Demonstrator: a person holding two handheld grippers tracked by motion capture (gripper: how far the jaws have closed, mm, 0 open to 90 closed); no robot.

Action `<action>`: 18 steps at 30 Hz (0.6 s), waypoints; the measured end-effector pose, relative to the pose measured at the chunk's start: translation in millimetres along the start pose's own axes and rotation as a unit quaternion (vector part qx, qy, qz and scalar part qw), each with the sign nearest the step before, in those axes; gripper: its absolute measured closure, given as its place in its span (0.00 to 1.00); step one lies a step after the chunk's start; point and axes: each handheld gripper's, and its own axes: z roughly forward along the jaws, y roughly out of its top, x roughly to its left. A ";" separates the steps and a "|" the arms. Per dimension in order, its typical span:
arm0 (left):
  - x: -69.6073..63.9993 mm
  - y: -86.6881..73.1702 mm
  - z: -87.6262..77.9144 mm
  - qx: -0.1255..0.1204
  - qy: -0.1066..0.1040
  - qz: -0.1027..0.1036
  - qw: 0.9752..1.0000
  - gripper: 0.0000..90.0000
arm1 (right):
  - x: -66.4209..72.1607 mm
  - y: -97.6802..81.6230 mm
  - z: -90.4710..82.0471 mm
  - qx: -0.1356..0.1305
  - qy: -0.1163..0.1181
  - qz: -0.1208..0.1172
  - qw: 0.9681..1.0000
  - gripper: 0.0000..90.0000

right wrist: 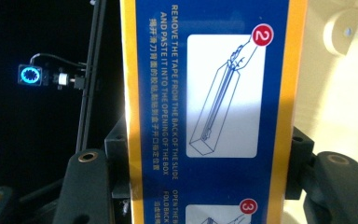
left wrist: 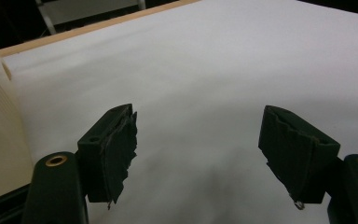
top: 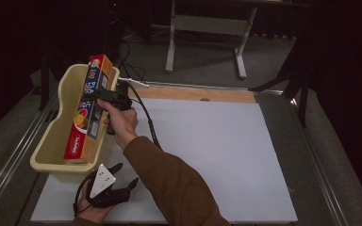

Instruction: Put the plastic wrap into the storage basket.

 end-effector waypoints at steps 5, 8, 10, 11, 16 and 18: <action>0.8 0.0 -1.0 -0.001 0.001 -0.001 1.000 0.30 | -3.5 -1.6 5.8 -0.011 -0.005 0.007 1.000 0.44; 0.5 -0.3 -0.8 -0.001 0.000 -0.003 1.000 0.30 | -6.4 -2.7 9.7 -0.014 -0.025 -0.002 1.000 0.44; 0.4 -0.4 -0.8 -0.001 0.000 -0.003 1.000 0.30 | -11.0 -3.5 12.3 -0.006 -0.033 0.007 0.999 0.43; 0.4 -0.4 -0.8 -0.001 0.000 -0.002 1.000 0.30 | -13.1 -4.4 13.7 -0.005 -0.034 0.013 0.999 0.43; 1.0 -0.4 -1.1 -0.002 -0.001 -0.004 1.000 0.30 | -16.4 -6.2 18.0 -0.006 -0.061 0.019 0.998 0.43; 1.1 -0.4 -1.1 -0.002 -0.001 -0.004 1.000 0.30 | -15.7 -6.1 17.9 -0.006 -0.064 0.018 0.998 0.43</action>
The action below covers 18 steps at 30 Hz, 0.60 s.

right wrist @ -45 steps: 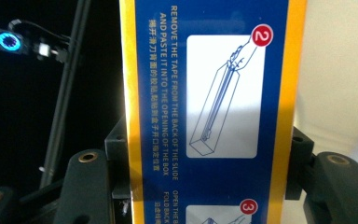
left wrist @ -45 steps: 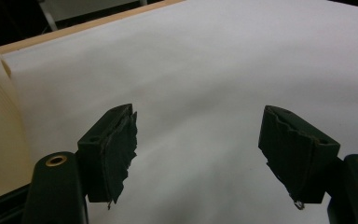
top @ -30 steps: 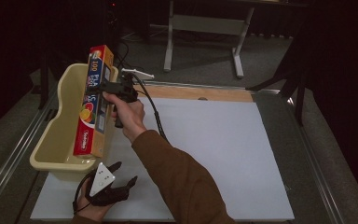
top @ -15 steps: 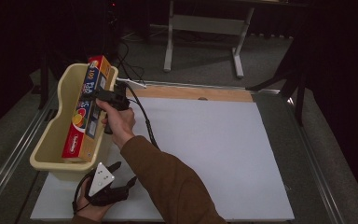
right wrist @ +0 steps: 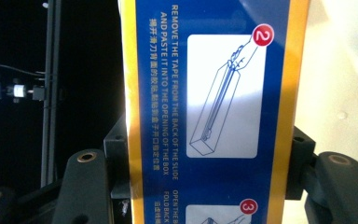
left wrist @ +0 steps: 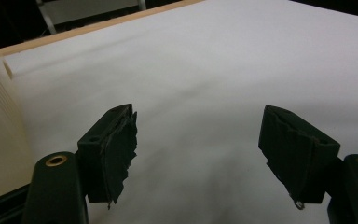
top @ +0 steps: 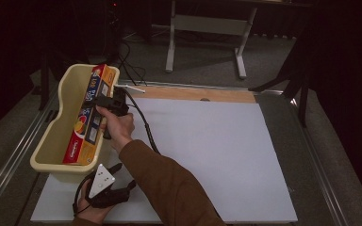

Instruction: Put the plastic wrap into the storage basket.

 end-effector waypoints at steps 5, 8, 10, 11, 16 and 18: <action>-0.6 -0.1 0.6 0.000 0.000 0.000 1.000 0.30 | 1.0 0.4 -1.6 0.000 -0.036 0.009 0.999 0.41; -0.3 0.0 0.6 0.000 0.000 0.000 1.000 0.30 | 1.9 -0.3 -1.1 0.002 -0.060 0.008 0.998 0.40; -0.3 0.0 0.3 0.000 0.000 0.000 1.000 0.30 | 2.0 -0.1 -0.9 0.003 -0.060 0.008 0.998 0.40; -0.3 0.0 0.3 0.000 0.000 0.000 1.000 0.30 | 2.6 -0.2 -0.8 0.002 -0.063 0.010 0.998 0.40; 0.3 0.0 0.4 0.001 0.000 0.000 1.000 0.30 | 7.9 0.1 -1.4 0.006 -0.065 0.003 0.998 0.31; -0.1 0.0 0.6 0.001 0.000 0.000 1.000 0.30 | 10.9 1.1 -3.4 0.007 -0.052 0.006 0.999 0.27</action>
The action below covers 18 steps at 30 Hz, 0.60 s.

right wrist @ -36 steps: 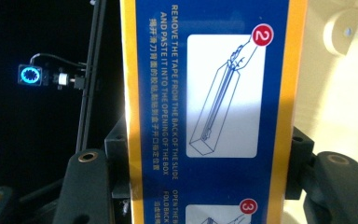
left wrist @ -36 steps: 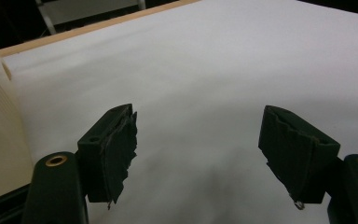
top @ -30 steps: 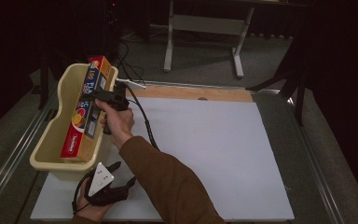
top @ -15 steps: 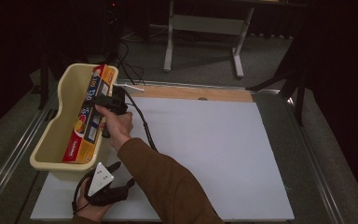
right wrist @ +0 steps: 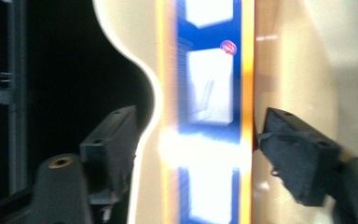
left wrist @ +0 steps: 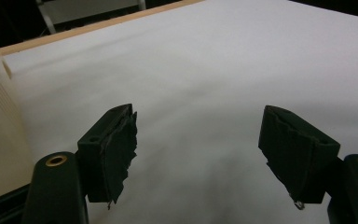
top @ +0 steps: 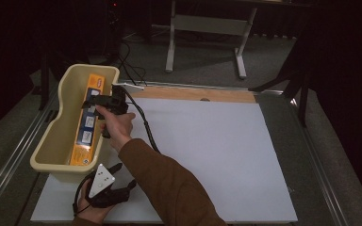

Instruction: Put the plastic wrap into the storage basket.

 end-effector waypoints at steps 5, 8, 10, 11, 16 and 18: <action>-0.6 0.1 0.4 0.001 0.000 0.001 1.000 0.30 | -0.2 1.7 -4.8 0.005 -0.005 -0.013 1.000 0.28; -0.5 0.1 0.5 0.001 0.001 0.001 1.000 0.30 | -1.1 1.5 -6.2 0.007 -0.008 -0.022 1.000 0.30; -0.2 0.1 1.2 0.001 0.001 0.001 1.000 0.30 | -0.3 0.4 -9.0 0.009 -0.015 -0.047 0.999 0.32; -0.3 0.1 1.1 0.001 0.001 0.001 1.000 0.30 | 0.3 0.4 -9.7 0.010 -0.015 -0.055 0.998 0.32; -0.4 0.2 0.9 0.002 0.001 0.002 1.000 0.30 | 2.3 -1.0 -13.0 0.008 -0.026 -0.098 0.995 0.36; -0.4 0.2 1.0 0.002 0.001 0.002 1.000 0.30 | 3.3 -2.8 -13.4 0.006 -0.037 -0.126 0.991 0.36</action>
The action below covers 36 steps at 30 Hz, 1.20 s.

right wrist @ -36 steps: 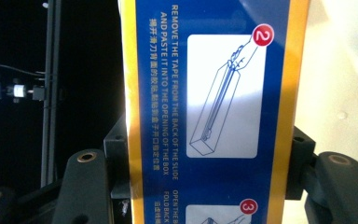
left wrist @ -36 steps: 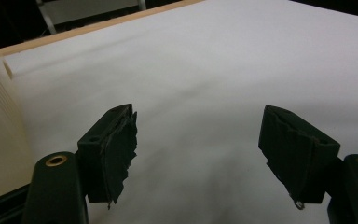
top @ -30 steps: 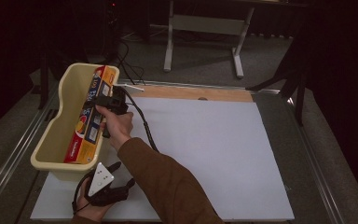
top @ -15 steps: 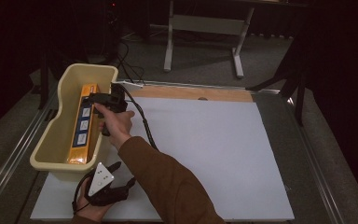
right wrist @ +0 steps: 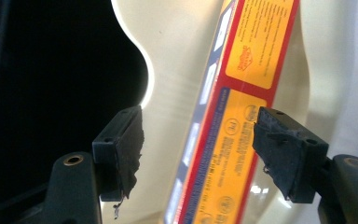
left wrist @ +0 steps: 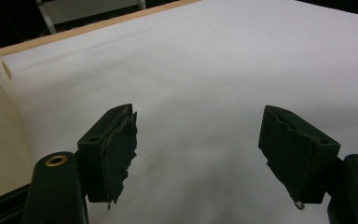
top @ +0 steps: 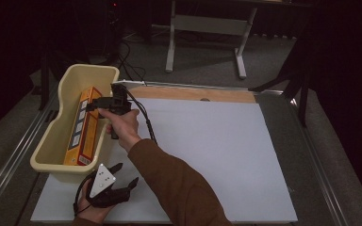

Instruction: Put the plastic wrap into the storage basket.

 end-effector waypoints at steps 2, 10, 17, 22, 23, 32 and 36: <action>0.0 0.0 0.0 0.000 0.000 0.000 1.000 0.30 | 0.8 -0.8 -0.5 0.001 -0.005 -0.016 1.000 0.36; -0.1 0.3 0.6 0.000 -0.001 0.001 1.000 0.30 | 5.2 -3.9 -7.4 0.013 -0.047 -0.122 0.991 0.41; -0.1 0.6 1.1 -0.001 0.000 0.002 1.000 0.30 | 8.3 -7.9 -24.8 0.021 -0.092 -0.221 0.971 0.42; -0.7 1.4 1.8 -0.001 0.001 0.003 1.000 0.30 | 1.6 -15.3 -38.2 0.019 -0.096 -0.265 0.959 0.43; -0.9 1.5 1.8 -0.001 0.001 0.003 1.000 0.30 | -0.2 -16.6 -41.4 0.017 -0.095 -0.269 0.958 0.43; -0.6 1.8 1.3 -0.001 0.006 0.007 1.000 0.30 | -13.2 -32.6 -74.8 0.009 -0.129 -0.346 0.929 0.44; -1.1 2.1 1.3 0.000 0.007 0.009 1.000 0.30 | -27.3 -41.6 -95.5 -0.021 -0.151 -0.377 0.914 0.44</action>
